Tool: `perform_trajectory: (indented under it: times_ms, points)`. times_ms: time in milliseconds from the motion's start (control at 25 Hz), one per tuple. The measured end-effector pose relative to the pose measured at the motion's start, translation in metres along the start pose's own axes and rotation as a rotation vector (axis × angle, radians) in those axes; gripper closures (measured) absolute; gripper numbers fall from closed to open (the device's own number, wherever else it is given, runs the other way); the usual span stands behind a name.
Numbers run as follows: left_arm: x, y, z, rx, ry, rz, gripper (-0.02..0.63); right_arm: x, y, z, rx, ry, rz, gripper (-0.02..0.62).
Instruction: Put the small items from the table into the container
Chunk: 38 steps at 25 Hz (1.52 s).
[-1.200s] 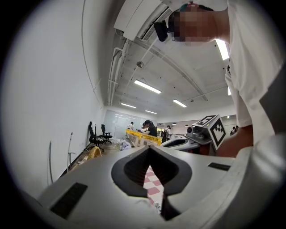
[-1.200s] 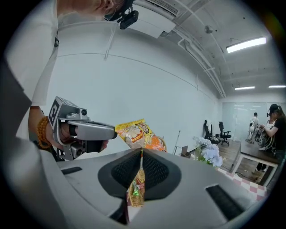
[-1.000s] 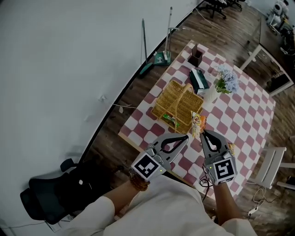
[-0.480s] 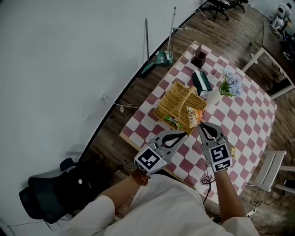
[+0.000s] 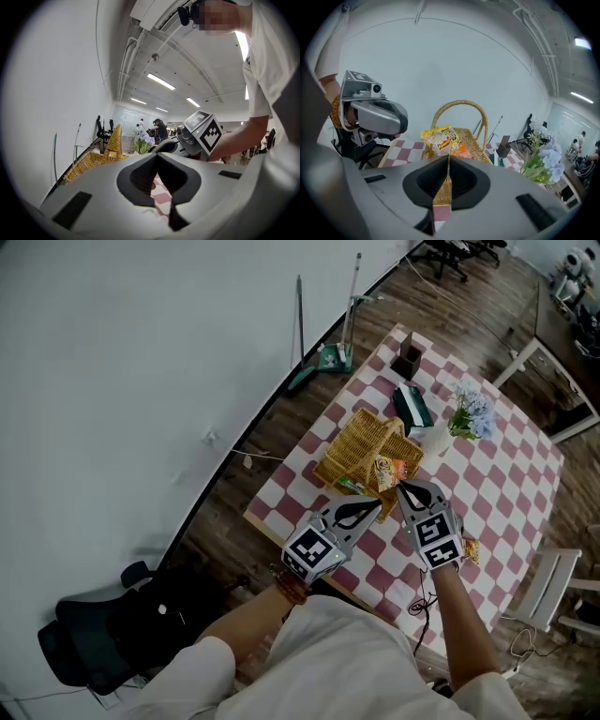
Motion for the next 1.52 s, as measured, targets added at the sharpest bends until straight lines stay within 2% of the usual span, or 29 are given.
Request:
perform_trajectory:
  times_ms: [200,600,880,1000,1520]
  points:
    - [-0.016,0.009,-0.007,0.026,0.005,0.04,0.6,0.0,0.0,-0.017,0.003,0.05,0.035,0.571]
    - [-0.032,0.019,-0.019,0.034,0.046,0.035,0.6,-0.004,0.0,-0.043,0.004,0.135,0.099,0.571]
    - [-0.037,0.019,-0.022,0.035,0.069,0.041,0.6,-0.005,0.001,-0.05,-0.007,0.149,0.11,0.569]
    - [-0.039,0.018,-0.019,0.038,0.073,0.048,0.6,-0.004,0.0,-0.052,0.002,0.144,0.1,0.544]
    - [-0.028,0.011,-0.013,0.047,0.049,0.058,0.6,-0.002,-0.006,-0.026,0.015,0.017,-0.002,0.534]
Point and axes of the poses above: the fingertips, and each gripper's own axes: z backward along the fingers, y to its left, x out of its top, the point moved 10 cm from there along z, backward along the fingers, and after that the axes turned 12 degrees about -z, right-handed, at the moved point
